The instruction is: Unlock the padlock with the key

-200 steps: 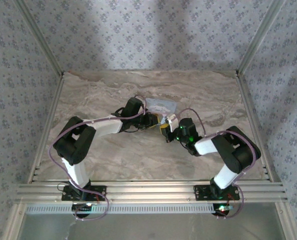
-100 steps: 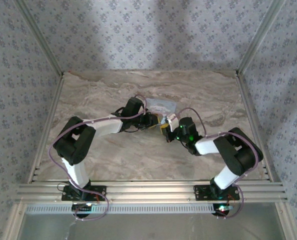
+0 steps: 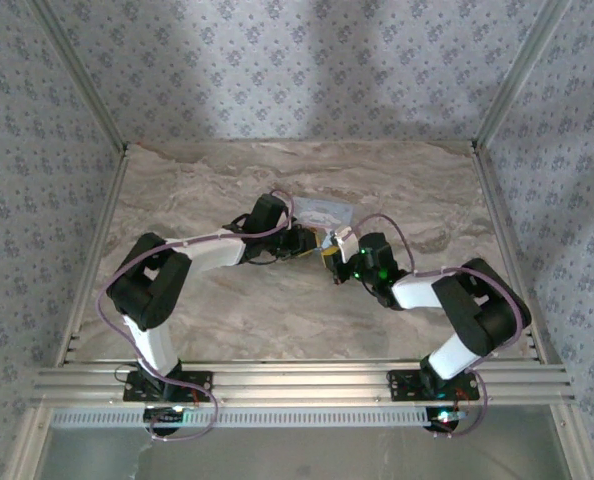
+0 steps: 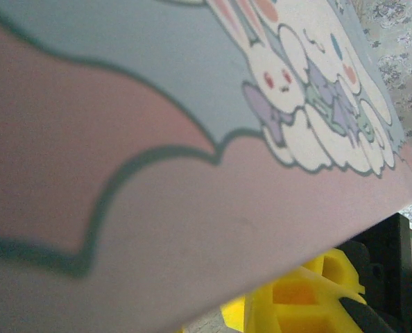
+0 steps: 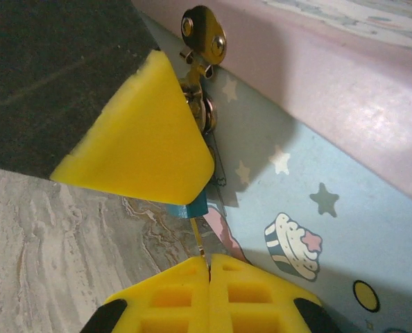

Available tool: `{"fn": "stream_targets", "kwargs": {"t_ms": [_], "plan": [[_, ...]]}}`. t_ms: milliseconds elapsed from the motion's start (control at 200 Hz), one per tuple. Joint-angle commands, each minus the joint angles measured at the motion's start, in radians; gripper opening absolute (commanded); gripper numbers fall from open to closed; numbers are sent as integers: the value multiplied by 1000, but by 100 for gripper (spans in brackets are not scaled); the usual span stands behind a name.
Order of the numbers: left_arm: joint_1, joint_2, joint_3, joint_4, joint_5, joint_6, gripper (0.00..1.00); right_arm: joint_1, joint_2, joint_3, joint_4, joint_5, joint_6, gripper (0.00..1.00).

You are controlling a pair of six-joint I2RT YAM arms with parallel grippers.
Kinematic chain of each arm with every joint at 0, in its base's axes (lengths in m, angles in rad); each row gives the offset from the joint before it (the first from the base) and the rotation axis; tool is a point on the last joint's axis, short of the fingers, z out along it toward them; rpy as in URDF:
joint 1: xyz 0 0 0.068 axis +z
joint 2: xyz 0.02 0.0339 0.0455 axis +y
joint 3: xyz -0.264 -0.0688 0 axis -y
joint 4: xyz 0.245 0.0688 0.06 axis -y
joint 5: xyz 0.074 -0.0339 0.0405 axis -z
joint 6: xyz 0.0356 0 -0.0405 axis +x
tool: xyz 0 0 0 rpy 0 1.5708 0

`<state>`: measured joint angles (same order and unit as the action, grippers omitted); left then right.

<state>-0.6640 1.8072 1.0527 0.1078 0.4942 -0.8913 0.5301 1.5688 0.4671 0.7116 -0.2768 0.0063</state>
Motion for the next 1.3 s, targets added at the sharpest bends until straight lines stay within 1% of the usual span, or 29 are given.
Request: {"fn": "stream_targets", "kwargs": {"t_ms": [0, 315, 515, 779, 1024, 1294], "plan": [[-25, -6, 10, -65, 71, 26, 21, -25, -41, 58, 55, 45, -9, 0], [-25, -6, 7, -63, 62, 22, 21, -25, -45, 63, 39, 31, 3, 0], [-25, -5, 1, -53, 54, 16, 21, -25, -43, 72, 31, -14, 42, 0], [-27, -5, -8, -39, 52, 7, 21, -23, -19, 92, 43, -29, 77, 0], [-26, -3, -13, -33, 51, 2, 21, -11, 9, 122, 62, -28, 81, 0], [-27, -5, -12, -28, 56, -1, 21, -1, 37, 126, 99, 4, 78, 0]]}}
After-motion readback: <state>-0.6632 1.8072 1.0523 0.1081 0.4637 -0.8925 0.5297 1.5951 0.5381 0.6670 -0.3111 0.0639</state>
